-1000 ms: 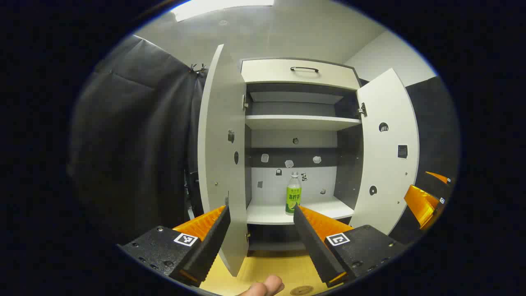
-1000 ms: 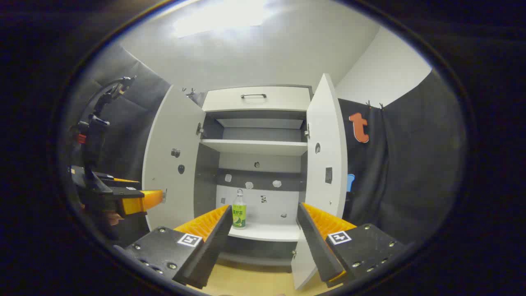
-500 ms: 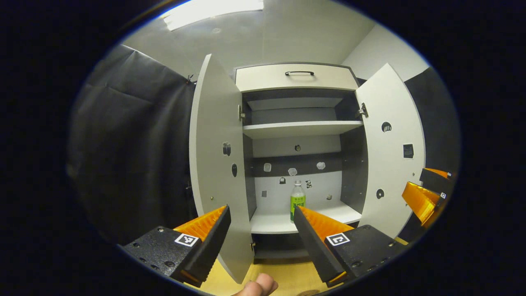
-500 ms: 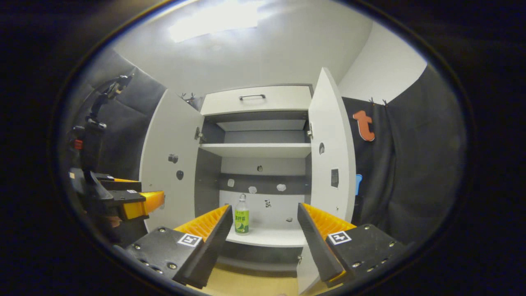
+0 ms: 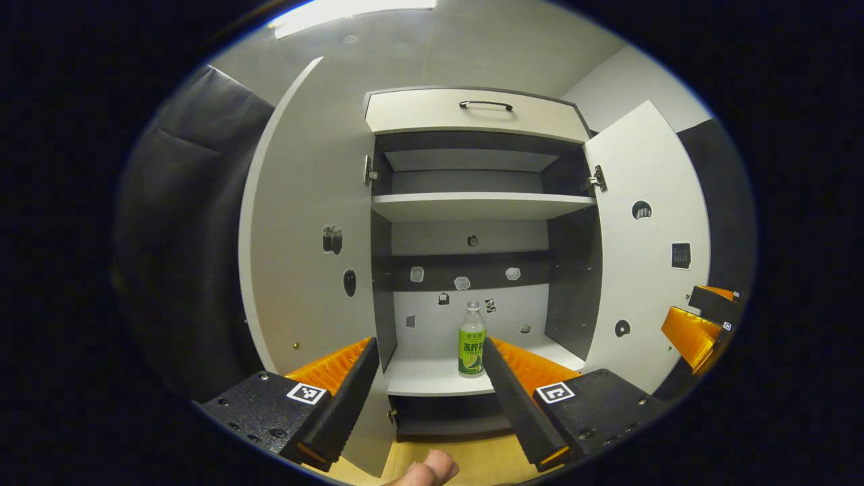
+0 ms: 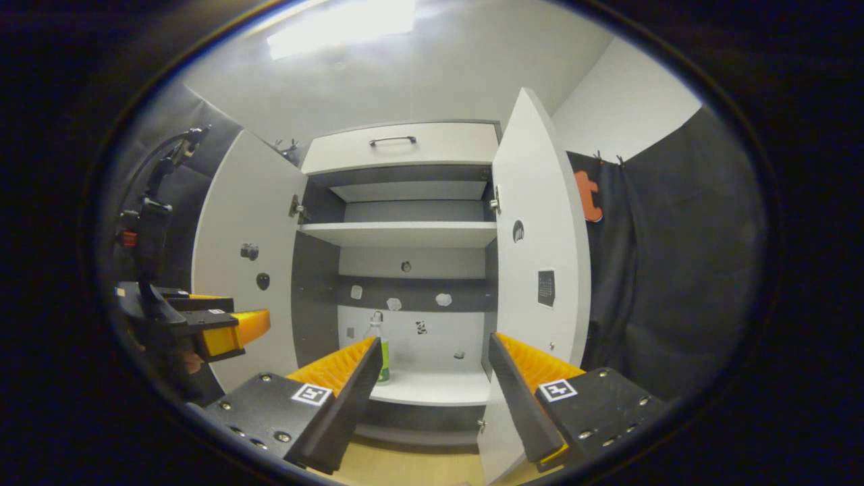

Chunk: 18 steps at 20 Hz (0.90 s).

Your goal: Grasp the bottle in the cabinet with the left hand and place it on the coaster, then close the right door with the right hand and the left door with the left hand.

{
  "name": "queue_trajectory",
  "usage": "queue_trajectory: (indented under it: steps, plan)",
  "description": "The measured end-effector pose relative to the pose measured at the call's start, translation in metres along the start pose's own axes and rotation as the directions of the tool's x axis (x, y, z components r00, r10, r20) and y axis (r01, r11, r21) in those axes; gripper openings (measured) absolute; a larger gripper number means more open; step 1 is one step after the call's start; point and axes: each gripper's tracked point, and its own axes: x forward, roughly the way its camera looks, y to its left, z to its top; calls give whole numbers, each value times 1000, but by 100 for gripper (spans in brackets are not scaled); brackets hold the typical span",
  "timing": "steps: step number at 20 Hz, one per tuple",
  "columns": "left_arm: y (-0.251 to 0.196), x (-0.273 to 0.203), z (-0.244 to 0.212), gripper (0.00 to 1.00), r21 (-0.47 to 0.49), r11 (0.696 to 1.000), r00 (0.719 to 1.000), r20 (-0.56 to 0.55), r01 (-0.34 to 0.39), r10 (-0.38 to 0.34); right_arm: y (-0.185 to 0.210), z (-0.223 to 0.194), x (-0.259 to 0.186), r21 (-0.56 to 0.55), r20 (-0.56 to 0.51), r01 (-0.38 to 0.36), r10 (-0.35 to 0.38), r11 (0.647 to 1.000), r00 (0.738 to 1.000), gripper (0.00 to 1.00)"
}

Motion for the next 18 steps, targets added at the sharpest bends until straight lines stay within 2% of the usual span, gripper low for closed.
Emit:
queue_trajectory:
  steps: [1, 9, 18]
  plan:
    - [-1, 5, -5, 97, -2, 1000, 1000, -7, 6, -6, 1, -3, 1, -3, -5, -3, 3, 1000, 1000, 93]
    - [-27, 59, -49, 97, -22, 995, 994, -50, 94, -95, 7, -15, 16, -18, -19, -21, 20, 1000, 1000, 95]
    - [-56, 151, -84, 98, -76, 984, 986, -32, 159, -162, 11, -21, 33, -34, -14, -37, 36, 999, 999, 93]
